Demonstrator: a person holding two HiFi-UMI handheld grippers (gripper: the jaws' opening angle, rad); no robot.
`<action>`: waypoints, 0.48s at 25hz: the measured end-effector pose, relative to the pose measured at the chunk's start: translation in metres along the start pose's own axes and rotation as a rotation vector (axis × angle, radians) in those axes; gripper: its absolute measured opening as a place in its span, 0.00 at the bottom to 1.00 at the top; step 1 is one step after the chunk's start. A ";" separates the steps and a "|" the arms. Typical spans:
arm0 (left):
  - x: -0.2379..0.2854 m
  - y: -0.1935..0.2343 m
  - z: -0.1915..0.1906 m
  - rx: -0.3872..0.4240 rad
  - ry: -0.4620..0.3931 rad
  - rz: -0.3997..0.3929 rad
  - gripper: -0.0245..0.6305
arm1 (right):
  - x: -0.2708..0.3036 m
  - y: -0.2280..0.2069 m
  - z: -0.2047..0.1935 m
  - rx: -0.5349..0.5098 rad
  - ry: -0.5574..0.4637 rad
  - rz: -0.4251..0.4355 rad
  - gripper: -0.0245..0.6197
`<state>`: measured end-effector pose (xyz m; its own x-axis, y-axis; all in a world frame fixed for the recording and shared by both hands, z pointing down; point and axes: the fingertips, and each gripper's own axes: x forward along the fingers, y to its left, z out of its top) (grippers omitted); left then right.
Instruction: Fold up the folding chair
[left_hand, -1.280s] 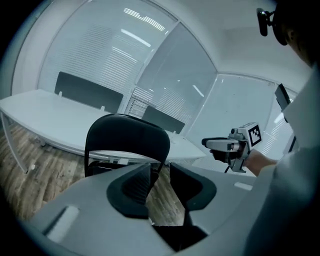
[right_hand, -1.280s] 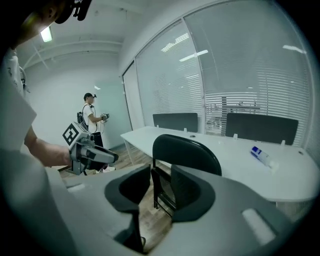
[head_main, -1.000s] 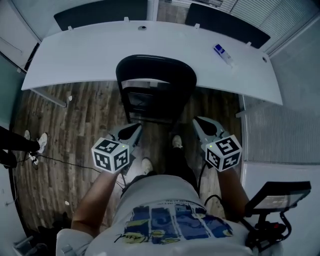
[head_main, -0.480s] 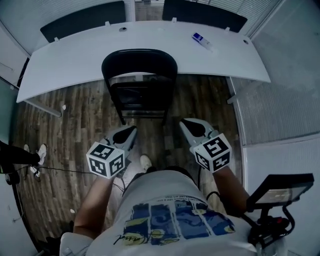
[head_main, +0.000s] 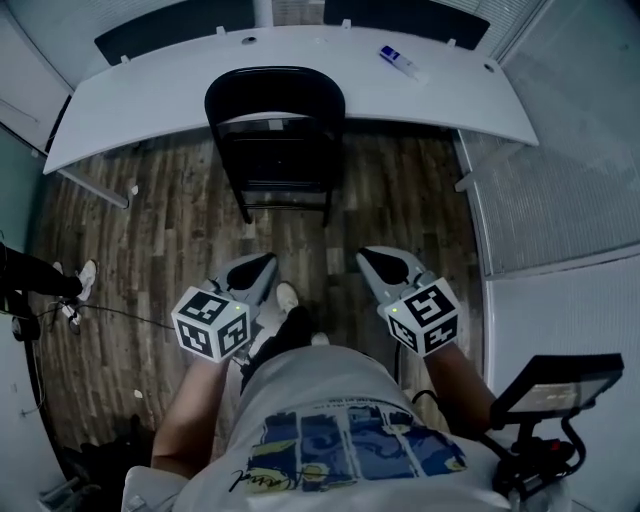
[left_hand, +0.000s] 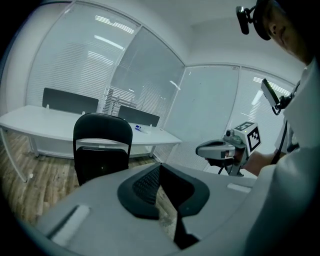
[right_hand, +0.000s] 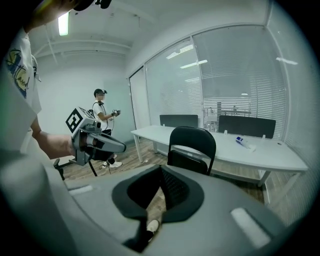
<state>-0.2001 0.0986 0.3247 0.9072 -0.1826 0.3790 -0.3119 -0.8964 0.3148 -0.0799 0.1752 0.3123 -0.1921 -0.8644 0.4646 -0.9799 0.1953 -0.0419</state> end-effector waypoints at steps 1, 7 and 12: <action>-0.010 -0.006 -0.006 -0.006 0.002 0.002 0.05 | -0.005 0.010 -0.004 0.004 0.000 0.005 0.04; -0.019 -0.014 -0.017 0.001 0.038 -0.002 0.05 | -0.014 0.018 -0.013 0.029 0.002 0.009 0.04; -0.007 -0.020 -0.008 0.023 0.047 -0.032 0.05 | -0.019 0.012 -0.016 0.038 0.000 -0.009 0.04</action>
<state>-0.2023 0.1210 0.3223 0.9020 -0.1353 0.4100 -0.2761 -0.9108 0.3069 -0.0877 0.2014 0.3168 -0.1835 -0.8660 0.4651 -0.9829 0.1698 -0.0715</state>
